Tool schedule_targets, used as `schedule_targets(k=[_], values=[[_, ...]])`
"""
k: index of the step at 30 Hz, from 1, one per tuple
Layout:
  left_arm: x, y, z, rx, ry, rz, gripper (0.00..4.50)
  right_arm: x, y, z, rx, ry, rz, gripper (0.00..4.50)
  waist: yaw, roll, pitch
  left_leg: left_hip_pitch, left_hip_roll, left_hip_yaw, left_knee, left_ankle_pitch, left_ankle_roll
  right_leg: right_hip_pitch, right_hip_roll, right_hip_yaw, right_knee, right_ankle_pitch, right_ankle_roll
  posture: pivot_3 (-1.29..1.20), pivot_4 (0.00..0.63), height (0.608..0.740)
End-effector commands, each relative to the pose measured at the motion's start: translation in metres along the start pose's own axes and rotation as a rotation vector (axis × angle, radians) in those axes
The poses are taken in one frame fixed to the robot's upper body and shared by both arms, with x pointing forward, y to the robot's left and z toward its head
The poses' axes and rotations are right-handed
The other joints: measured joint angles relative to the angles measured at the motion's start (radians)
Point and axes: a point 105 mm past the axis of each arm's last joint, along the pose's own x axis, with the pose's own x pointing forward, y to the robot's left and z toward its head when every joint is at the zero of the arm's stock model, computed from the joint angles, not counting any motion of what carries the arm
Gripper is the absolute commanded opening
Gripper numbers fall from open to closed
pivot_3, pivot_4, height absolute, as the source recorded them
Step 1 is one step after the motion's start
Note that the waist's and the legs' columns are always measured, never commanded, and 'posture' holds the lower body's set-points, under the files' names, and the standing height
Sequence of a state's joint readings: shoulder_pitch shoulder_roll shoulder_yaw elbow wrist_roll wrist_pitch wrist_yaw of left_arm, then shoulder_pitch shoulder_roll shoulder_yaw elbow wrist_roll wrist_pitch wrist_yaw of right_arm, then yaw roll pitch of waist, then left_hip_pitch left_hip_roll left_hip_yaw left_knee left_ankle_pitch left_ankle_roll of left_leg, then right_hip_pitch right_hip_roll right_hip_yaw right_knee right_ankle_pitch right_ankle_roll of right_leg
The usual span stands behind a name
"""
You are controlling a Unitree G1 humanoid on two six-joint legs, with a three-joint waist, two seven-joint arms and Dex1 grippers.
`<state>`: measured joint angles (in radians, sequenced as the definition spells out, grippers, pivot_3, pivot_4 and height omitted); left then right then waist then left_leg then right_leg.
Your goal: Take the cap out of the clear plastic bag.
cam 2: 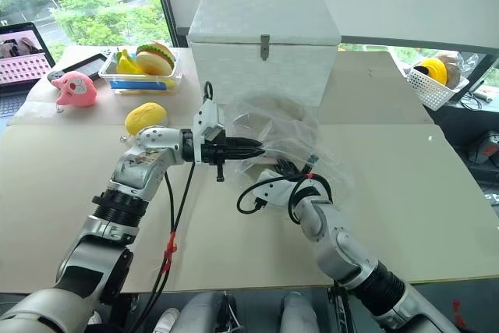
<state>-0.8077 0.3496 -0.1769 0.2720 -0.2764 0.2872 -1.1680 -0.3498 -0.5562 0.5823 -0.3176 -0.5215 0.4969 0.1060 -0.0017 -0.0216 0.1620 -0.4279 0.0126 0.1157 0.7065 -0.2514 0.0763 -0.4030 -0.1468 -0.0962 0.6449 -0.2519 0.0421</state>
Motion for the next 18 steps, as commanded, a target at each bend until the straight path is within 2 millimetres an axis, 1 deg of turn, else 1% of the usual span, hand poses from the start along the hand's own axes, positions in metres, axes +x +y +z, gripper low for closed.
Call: schedule_targets(k=[1, 4, 6, 8, 10, 12, 14, 16, 18], values=[[-0.001, -0.001, 0.011, 0.035, -0.028, 0.002, 0.51, -0.003, 0.008, -0.008, 0.033, 0.036, 0.043, 0.06, 0.0, 0.0, 0.0, 0.0, 0.0, 0.0, 0.0, 0.0, 0.0, 0.0, 0.0, 0.0, 0.0, 0.0, 0.0, 0.0, 0.15, 0.723], [-0.001, -0.001, 0.01, 0.035, -0.026, 0.003, 0.51, -0.007, 0.01, -0.008, 0.073, 0.036, 0.063, 0.06, 0.002, 0.0, 0.0, 0.0, 0.0, 0.0, 0.0, 0.0, 0.0, 0.0, 0.0, 0.0, 0.0, 0.0, 0.0, 0.0, 0.15, 0.723], [-0.001, -0.001, 0.01, 0.035, -0.025, 0.004, 0.51, -0.012, 0.011, -0.003, 0.096, 0.012, 0.089, 0.06, 0.004, 0.0, 0.0, 0.0, 0.0, 0.0, 0.0, 0.0, 0.0, 0.0, 0.0, 0.0, 0.0, 0.0, 0.0, 0.0, 0.15, 0.723], [-0.002, -0.002, 0.009, 0.034, -0.023, 0.004, 0.51, -0.024, 0.005, 0.009, 0.178, -0.031, 0.116, 0.06, 0.005, 0.0, 0.0, 0.0, 0.0, 0.0, 0.0, 0.0, 0.0, 0.0, 0.0, 0.0, 0.0, 0.0, 0.0, 0.0, 0.15, 0.723], [-0.002, -0.002, 0.008, 0.03, -0.019, 0.005, 0.51, -0.045, -0.006, 0.023, 0.324, -0.084, 0.182, 0.06, 0.008, 0.0, 0.0, 0.0, 0.0, -0.001, 0.0, 0.0, 0.0, 0.0, 0.0, 0.0, 0.0, 0.0, 0.0, 0.0, 0.15, 0.723], [-0.003, -0.002, 0.006, 0.028, -0.014, 0.005, 0.51, -0.068, -0.021, 0.036, 0.505, -0.135, 0.24, 0.06, 0.009, 0.0, 0.0, 0.0, 0.0, -0.001, 0.0, 0.0, 0.0, 0.0, 0.001, 0.0, 0.0, 0.0, 0.0, 0.0, 0.15, 0.723], [-0.003, -0.002, 0.005, 0.026, -0.013, 0.006, 0.51, -0.086, -0.035, 0.043, 0.627, -0.168, 0.265, 0.06, 0.012, 0.0, 0.0, 0.0, 0.0, -0.001, 0.0, 0.0, 0.0, 0.0, 0.001, 0.0, 0.0, 0.0, 0.0, 0.0, 0.15, 0.723], [-0.003, -0.002, 0.004, 0.026, -0.012, 0.005, 0.51, -0.097, -0.042, 0.046, 0.688, -0.204, 0.308, 0.06, 0.013, 0.0, 0.0, 0.0, 0.0, -0.002, 0.001, 0.0, 0.001, 0.001, 0.001, 0.0, 0.0, 0.0, 0.0, 0.0, 0.15, 0.723], [-0.002, -0.003, 0.004, 0.026, -0.012, 0.003, 0.51, -0.104, -0.044, 0.046, 0.751, -0.237, 0.373, 0.06, 0.013, 0.0, 0.0, 0.0, 0.0, -0.002, 0.003, -0.002, 0.002, 0.002, 0.001, 0.0, 0.001, 0.0, 0.0, 0.0, 0.15, 0.723]])
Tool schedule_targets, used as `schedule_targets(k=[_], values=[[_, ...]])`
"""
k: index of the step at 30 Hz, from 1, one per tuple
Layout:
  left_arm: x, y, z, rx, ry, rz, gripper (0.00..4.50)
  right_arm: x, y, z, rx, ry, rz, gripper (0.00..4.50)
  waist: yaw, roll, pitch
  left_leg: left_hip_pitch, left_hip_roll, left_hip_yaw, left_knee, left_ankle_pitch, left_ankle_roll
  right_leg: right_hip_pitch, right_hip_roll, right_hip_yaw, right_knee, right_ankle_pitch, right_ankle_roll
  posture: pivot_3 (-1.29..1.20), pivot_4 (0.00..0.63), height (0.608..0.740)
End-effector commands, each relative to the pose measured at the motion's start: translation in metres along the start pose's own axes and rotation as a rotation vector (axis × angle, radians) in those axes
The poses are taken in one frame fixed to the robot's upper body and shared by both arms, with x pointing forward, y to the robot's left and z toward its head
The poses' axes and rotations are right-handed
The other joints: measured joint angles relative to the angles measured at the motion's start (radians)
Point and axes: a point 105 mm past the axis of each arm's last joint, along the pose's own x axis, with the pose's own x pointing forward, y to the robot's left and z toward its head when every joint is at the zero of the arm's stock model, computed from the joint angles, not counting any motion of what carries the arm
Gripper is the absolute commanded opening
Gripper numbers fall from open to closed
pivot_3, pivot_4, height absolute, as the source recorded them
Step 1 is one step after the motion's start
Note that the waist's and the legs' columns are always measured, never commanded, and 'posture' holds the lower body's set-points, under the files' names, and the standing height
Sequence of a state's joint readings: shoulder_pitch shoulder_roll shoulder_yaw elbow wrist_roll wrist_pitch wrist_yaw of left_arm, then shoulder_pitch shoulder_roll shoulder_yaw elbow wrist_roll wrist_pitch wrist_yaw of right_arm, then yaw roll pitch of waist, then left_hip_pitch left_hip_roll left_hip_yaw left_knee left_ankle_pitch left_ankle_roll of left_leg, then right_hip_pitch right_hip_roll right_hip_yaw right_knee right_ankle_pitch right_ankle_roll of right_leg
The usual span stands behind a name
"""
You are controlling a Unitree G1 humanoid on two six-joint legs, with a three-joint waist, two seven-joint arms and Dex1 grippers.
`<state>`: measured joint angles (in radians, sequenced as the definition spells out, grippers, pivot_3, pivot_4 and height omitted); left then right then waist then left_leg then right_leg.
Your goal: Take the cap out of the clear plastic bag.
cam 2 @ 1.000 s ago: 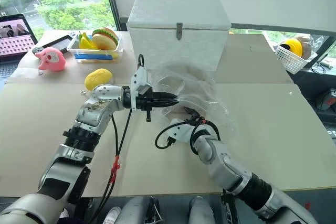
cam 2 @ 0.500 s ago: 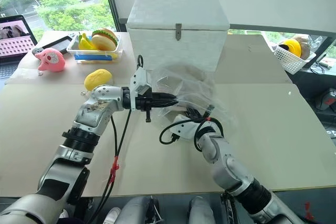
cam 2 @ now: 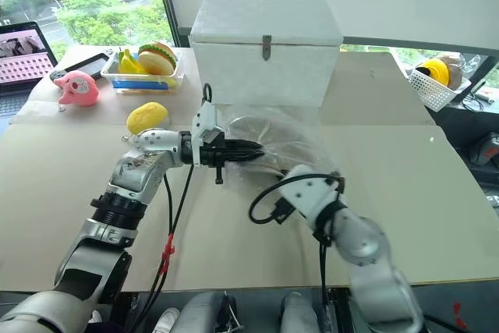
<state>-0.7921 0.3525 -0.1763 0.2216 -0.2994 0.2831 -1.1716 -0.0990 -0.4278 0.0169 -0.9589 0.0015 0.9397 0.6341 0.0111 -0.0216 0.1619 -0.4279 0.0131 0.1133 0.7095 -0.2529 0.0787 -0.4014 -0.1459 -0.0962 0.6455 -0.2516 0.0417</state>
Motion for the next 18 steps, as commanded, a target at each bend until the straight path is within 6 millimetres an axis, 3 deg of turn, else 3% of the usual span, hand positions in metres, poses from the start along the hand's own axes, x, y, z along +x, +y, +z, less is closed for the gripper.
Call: schedule_targets(k=[1, 3, 6, 12, 13, 15, 18], values=[[-0.003, 0.003, -0.004, -0.001, 0.02, 0.022, 0.51, -0.018, 0.012, 0.02, 0.078, -0.096, 0.153, 0.06, 0.001, 0.0, 0.0, 0.0, 0.0, 0.0, 0.0, 0.0, 0.001, 0.0, 0.0, 0.0, 0.0, 0.0, 0.0, 0.0, 0.15, 0.723], [-0.002, 0.003, -0.004, 0.0, 0.019, 0.022, 0.51, -0.025, 0.013, 0.023, 0.112, -0.115, 0.192, 0.06, 0.002, 0.0, 0.0, 0.002, 0.0, 0.0, 0.0, -0.001, 0.002, 0.002, 0.0, 0.0, 0.0, 0.0, 0.0, 0.0, 0.15, 0.723], [-0.003, 0.003, -0.004, 0.002, 0.021, 0.022, 0.51, -0.045, -0.003, 0.03, 0.139, -0.131, 0.172, 0.06, 0.005, 0.0, 0.0, 0.002, 0.0, 0.0, 0.0, -0.002, 0.003, 0.002, -0.001, 0.0, 0.0, 0.0, 0.0, 0.0, 0.15, 0.723], [-0.005, 0.006, -0.005, 0.008, 0.026, 0.032, 0.51, -0.072, -0.059, 0.012, 0.207, -0.025, -0.174, 0.06, 0.008, 0.0, 0.0, 0.002, 0.0, 0.0, 0.0, -0.003, 0.004, 0.003, -0.001, 0.0, -0.002, 0.0, 0.0, 0.0, 0.15, 0.723], [-0.005, 0.006, -0.005, 0.008, 0.027, 0.033, 0.51, -0.074, -0.076, 0.011, 0.245, -0.046, -0.271, 0.06, 0.007, 0.0, 0.0, 0.002, 0.0, 0.0, 0.0, -0.003, 0.004, 0.003, -0.001, 0.0, -0.002, 0.0, 0.0, 0.0, 0.15, 0.723], [-0.005, 0.007, -0.005, 0.009, 0.028, 0.034, 0.51, -0.074, -0.09, 0.012, 0.294, -0.082, -0.359, 0.06, 0.004, 0.0, 0.0, 0.002, 0.0, 0.0, 0.0, -0.003, 0.005, 0.004, -0.001, 0.0, -0.002, 0.001, 0.0, 0.0, 0.15, 0.723], [-0.005, 0.007, -0.006, 0.01, 0.032, 0.034, 0.51, -0.062, -0.083, 0.019, 0.22, -0.063, -0.347, 0.06, 0.004, 0.0, 0.0, 0.002, 0.0, 0.0, 0.0, -0.003, 0.005, 0.003, -0.002, 0.002, -0.002, 0.001, 0.001, 0.0, 0.15, 0.723]])
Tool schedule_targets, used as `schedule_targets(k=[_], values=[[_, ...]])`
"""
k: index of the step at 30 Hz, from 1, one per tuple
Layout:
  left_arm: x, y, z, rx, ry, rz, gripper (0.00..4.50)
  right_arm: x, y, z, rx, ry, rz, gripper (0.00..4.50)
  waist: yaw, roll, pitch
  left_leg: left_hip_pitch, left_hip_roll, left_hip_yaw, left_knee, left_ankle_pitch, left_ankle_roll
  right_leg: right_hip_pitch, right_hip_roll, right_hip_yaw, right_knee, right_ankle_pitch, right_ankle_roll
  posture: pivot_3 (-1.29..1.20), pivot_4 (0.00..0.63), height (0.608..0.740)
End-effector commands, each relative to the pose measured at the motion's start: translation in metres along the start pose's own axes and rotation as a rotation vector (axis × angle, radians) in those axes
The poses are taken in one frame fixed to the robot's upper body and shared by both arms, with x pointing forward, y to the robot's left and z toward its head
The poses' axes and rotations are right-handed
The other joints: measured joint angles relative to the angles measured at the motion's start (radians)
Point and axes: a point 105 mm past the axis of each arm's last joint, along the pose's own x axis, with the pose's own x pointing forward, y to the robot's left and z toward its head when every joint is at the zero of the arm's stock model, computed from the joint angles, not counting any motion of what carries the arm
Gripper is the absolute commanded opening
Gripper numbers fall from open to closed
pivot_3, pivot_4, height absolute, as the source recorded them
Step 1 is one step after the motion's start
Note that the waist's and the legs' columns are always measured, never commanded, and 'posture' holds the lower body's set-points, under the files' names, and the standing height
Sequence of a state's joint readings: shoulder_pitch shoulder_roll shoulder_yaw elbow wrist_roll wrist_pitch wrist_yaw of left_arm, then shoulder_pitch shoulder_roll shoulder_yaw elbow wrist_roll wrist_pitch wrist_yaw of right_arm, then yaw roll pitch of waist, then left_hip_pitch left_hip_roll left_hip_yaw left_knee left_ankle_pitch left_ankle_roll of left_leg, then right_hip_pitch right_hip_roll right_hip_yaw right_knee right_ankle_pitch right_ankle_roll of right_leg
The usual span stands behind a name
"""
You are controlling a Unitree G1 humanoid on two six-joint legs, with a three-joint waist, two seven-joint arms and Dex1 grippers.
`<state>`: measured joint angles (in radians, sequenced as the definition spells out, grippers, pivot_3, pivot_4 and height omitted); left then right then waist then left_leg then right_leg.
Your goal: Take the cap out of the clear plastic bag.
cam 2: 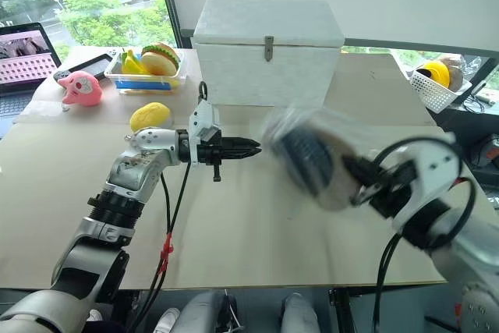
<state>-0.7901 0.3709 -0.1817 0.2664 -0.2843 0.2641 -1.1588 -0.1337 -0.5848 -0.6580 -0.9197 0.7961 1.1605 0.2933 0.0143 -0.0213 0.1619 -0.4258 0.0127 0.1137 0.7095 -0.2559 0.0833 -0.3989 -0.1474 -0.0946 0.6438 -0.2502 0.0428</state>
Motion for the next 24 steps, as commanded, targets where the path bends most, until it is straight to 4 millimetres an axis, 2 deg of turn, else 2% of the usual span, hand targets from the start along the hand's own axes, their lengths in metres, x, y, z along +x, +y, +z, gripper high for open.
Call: schedule_targets(k=[1, 5, 10, 12, 16, 19, 22, 24], values=[[0.0, 0.001, 0.005, 0.025, -0.004, 0.001, 0.51, 0.007, 0.012, 0.006, -0.085, -0.011, -0.007, 0.06, 0.0, 0.0, 0.0, 0.0, 0.0, 0.0, 0.0, 0.0, 0.0, -0.001, 0.0, 0.0, 0.001, 0.0, 0.0, 0.0, 0.15, 0.723], [0.0, 0.002, 0.005, 0.028, 0.0, 0.001, 0.51, 0.017, 0.037, 0.008, -0.049, -0.05, 0.076, 0.06, -0.003, 0.0, 0.0, -0.002, 0.0, 0.001, 0.0, 0.001, -0.001, -0.004, 0.0, 0.001, 0.002, 0.0, 0.0, 0.0, 0.15, 0.723], [0.0, 0.001, 0.004, 0.027, 0.003, -0.006, 0.51, 0.012, 0.071, 0.0, -0.061, -0.016, 0.242, 0.06, -0.002, 0.0, 0.0, -0.004, 0.0, 0.001, 0.0, 0.001, -0.001, -0.005, 0.0, 0.0, 0.001, 0.0, 0.0, 0.0, 0.15, 0.723], [0.0, 0.0, 0.005, 0.021, 0.0, -0.017, 0.51, 0.015, 0.071, -0.008, -0.093, 0.03, 0.229, 0.06, -0.001, 0.0, 0.0, -0.004, 0.0, 0.001, 0.0, 0.001, -0.001, -0.005, 0.0, 0.0, 0.001, 0.0, 0.0, 0.0, 0.15, 0.723], [-0.001, -0.002, 0.011, -0.02, -0.016, -0.044, 0.51, 0.033, 0.063, -0.021, -0.183, 0.096, 0.146, 0.06, -0.003, 0.0, 0.0, -0.004, 0.0, 0.002, 0.001, 0.0, 0.0, -0.004, 0.0, 0.0, 0.0, 0.0, 0.0, 0.0, 0.15, 0.723], [-0.012, 0.0, 0.02, -0.049, -0.044, -0.055, 0.51, 0.042, 0.056, -0.028, -0.283, 0.13, 0.086, 0.06, -0.004, 0.0, 0.0, -0.004, 0.0, 0.001, 0.001, 0.001, -0.001, -0.005, 0.0, 0.0, 0.001, 0.0, 0.0, 0.0, 0.15, 0.723], [-0.024, -0.001, 0.023, -0.044, -0.029, -0.069, 1.25, 0.05, 0.045, -0.046, -0.461, 0.209, 0.023, 0.0, -0.008, 0.0, 0.0, -0.004, 0.0, 0.002, 0.001, 0.001, -0.001, -0.005, 0.0, 0.001, 0.002, 0.0, 0.0, 0.0, 0.15, 0.723], [-0.033, -0.005, 0.023, -0.061, -0.017, -0.086, 1.98, 0.054, 0.041, -0.056, -0.554, 0.235, 0.004, 0.0, -0.008, 0.0, 0.0, -0.003, 0.0, 0.002, 0.001, 0.001, -0.001, -0.004, 0.0, 0.001, 0.002, 0.0, 0.0, 0.0, 0.15, 0.723]])
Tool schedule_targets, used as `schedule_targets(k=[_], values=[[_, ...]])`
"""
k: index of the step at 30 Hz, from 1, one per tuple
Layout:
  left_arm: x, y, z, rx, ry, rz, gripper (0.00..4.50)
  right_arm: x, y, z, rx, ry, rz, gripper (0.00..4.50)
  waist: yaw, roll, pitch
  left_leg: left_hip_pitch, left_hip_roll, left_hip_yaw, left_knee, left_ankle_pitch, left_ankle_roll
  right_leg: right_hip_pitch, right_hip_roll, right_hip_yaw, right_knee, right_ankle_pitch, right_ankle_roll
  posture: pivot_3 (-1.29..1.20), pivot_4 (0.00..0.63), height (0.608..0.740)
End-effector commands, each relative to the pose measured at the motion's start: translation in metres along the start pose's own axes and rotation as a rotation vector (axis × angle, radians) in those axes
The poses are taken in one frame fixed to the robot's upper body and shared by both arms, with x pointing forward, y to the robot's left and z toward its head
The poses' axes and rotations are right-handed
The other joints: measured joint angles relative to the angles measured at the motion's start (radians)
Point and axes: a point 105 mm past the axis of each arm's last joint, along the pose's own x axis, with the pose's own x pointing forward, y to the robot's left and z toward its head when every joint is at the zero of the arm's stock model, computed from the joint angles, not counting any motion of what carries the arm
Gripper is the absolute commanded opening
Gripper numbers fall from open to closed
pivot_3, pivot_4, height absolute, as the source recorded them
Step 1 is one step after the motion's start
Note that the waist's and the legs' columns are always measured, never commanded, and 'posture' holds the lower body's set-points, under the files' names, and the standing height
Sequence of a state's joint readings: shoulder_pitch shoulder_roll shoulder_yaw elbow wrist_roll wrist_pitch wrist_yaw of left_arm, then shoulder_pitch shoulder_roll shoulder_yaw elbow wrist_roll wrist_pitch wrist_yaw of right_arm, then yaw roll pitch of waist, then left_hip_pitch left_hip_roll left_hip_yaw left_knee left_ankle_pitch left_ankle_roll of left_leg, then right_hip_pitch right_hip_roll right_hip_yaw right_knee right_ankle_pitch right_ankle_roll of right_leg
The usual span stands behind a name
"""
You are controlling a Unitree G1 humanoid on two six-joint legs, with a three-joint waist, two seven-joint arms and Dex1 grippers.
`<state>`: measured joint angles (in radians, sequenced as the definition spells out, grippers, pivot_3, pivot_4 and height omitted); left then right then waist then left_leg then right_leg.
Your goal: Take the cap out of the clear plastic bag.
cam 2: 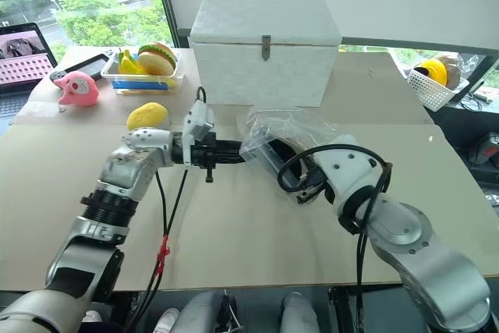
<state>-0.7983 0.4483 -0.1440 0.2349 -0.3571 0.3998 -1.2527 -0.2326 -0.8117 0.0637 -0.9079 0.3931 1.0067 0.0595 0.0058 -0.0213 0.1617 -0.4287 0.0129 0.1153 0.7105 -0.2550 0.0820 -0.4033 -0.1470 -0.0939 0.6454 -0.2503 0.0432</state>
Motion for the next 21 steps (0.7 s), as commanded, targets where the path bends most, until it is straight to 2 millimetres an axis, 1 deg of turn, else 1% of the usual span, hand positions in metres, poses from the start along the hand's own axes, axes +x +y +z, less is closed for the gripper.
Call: schedule_targets(k=[1, 2, 4, 5, 7, 9, 10, 11, 13, 15, 18, 19, 21], values=[[-0.015, -0.009, 0.019, 0.023, -0.026, -0.042, 2.33, 0.012, 0.003, -0.033, -0.139, 0.126, -0.031, 0.0, 0.001, 0.0, 0.0, 0.0, 0.0, 0.0, 0.0, 0.0, 0.0, 0.0, 0.0, 0.0, 0.0, 0.0, 0.0, 0.0, 0.15, 0.723], [-0.02, -0.012, 0.022, 0.005, -0.031, -0.051, 2.67, 0.014, 0.004, -0.035, -0.185, 0.133, -0.035, 0.0, -0.001, 0.0, 0.0, 0.0, 0.0, 0.0, 0.0, 0.0, 0.0, 0.0, 0.0, 0.0, 0.0, 0.0, 0.0, 0.0, 0.15, 0.723], [-0.026, -0.015, 0.028, -0.014, -0.038, -0.064, 2.67, 0.016, 0.007, -0.037, -0.227, 0.132, -0.032, 0.0, 0.0, 0.0, 0.0, 0.0, 0.0, 0.0, 0.0, 0.0, -0.001, 0.0, 0.0, 0.0, 0.0, 0.0, 0.0, 0.0, 0.15, 0.723], [-0.028, -0.018, 0.032, -0.017, -0.043, -0.069, 3.0, 0.018, 0.01, -0.038, -0.241, 0.129, -0.024, 0.0, 0.0, 0.0, 0.0, 0.0, 0.0, 0.0, 0.001, 0.001, -0.001, 0.001, 0.0, 0.0, 0.0, 0.0, 0.0, 0.0, 0.15, 0.723], [-0.029, -0.02, 0.037, -0.02, -0.047, -0.074, 3.48, 0.02, 0.013, -0.039, -0.257, 0.124, -0.016, 0.0, 0.001, 0.0, 0.0, 0.0, 0.0, 0.0, 0.001, 0.001, -0.001, 0.001, 0.0, 0.0, 0.0, 0.0, 0.0, 0.0, 0.15, 0.723], [-0.028, -0.033, 0.048, -0.064, -0.093, -0.145, 4.24, 0.024, 0.021, -0.038, -0.263, 0.112, 0.009, 0.0, 0.001, -0.001, -0.001, 0.002, 0.0, 0.0, 0.001, 0.001, -0.001, 0.002, 0.0, 0.0, 0.0, 0.0, 0.001, 0.0, 0.15, 0.723], [-0.028, -0.04, 0.053, -0.082, -0.112, -0.185, 4.45, 0.026, 0.024, -0.038, -0.269, 0.107, 0.022, 0.0, 0.0, -0.001, -0.001, 0.003, 0.001, 0.0, 0.001, 0.001, -0.001, 0.003, 0.0, 0.0, 0.0, 0.0, 0.001, 0.0, 0.15, 0.723], [-0.027, -0.046, 0.056, -0.097, -0.123, -0.209, 4.45, 0.028, 0.027, -0.038, -0.269, 0.102, 0.032, 0.0, -0.001, -0.001, -0.001, 0.004, 0.001, 0.0, 0.001, 0.001, -0.001, 0.004, 0.0, 0.0, 0.0, 0.0, 0.001, 0.0, 0.15, 0.723], [-0.026, -0.049, 0.058, -0.118, -0.125, -0.213, 4.45, 0.031, 0.032, -0.04, -0.29, 0.102, 0.049, 0.0, -0.005, -0.002, -0.001, 0.005, 0.001, -0.001, 0.001, 0.001, -0.001, 0.006, 0.0, 0.0, -0.001, -0.001, 0.001, 0.0, 0.15, 0.723], [-0.025, -0.046, 0.057, -0.136, -0.116, -0.195, 4.45, 0.032, 0.039, -0.043, -0.347, 0.103, 0.086, 0.0, -0.01, -0.002, -0.001, 0.008, 0.001, -0.001, 0.0, 0.001, -0.002, 0.008, 0.0, 0.0, -0.001, -0.001, 0.001, 0.0, 0.15, 0.723], [-0.022, -0.035, 0.055, -0.143, -0.107, -0.147, 4.45, 0.031, 0.06, -0.05, -0.474, 0.09, 0.191, 0.0, -0.016, -0.002, -0.001, 0.011, 0.001, -0.001, 0.0, 0.001, -0.002, 0.012, 0.0, 0.0, -0.001, -0.002, 0.002, 0.0, 0.15, 0.723], [-0.021, -0.033, 0.054, -0.14, -0.103, -0.135, 4.45, 0.03, 0.064, -0.052, -0.499, 0.088, 0.211, 0.0, -0.017, -0.002, -0.001, 0.013, 0.001, -0.001, 0.0, 0.001, -0.002, 0.013, 0.0, 0.0, -0.001, -0.003, 0.004, 0.0, 0.15, 0.723], [-0.021, -0.027, 0.055, -0.145, -0.104, -0.121, 4.45, 0.026, 0.079, -0.062, -0.587, 0.087, 0.285, 0.0, -0.018, -0.003, -0.002, 0.015, 0.001, -0.001, 0.0, 0.0, -0.002, 0.014, 0.0, 0.0, -0.002, -0.004, 0.006, 0.0, 0.15, 0.723]])
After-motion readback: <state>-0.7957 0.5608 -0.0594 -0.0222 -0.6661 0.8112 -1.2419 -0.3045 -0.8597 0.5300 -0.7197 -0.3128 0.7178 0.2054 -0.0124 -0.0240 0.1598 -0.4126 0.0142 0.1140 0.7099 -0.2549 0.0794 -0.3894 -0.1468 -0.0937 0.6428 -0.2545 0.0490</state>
